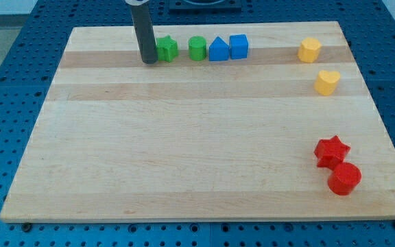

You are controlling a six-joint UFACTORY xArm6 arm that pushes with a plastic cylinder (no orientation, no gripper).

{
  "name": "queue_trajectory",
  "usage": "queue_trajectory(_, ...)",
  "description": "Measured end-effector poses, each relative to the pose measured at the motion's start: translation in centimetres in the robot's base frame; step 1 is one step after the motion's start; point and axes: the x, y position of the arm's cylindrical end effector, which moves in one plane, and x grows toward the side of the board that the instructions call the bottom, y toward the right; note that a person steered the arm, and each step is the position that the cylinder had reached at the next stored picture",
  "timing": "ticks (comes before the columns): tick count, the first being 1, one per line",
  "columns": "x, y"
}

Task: Push the hexagon towards the yellow heart

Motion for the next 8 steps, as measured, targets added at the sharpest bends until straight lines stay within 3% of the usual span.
queue_trajectory(2,0.7,-2.5)
queue_trajectory(3,2.5,-0.3)
queue_trajectory(5,3.7,11.3)
queue_trajectory(8,3.7,12.5)
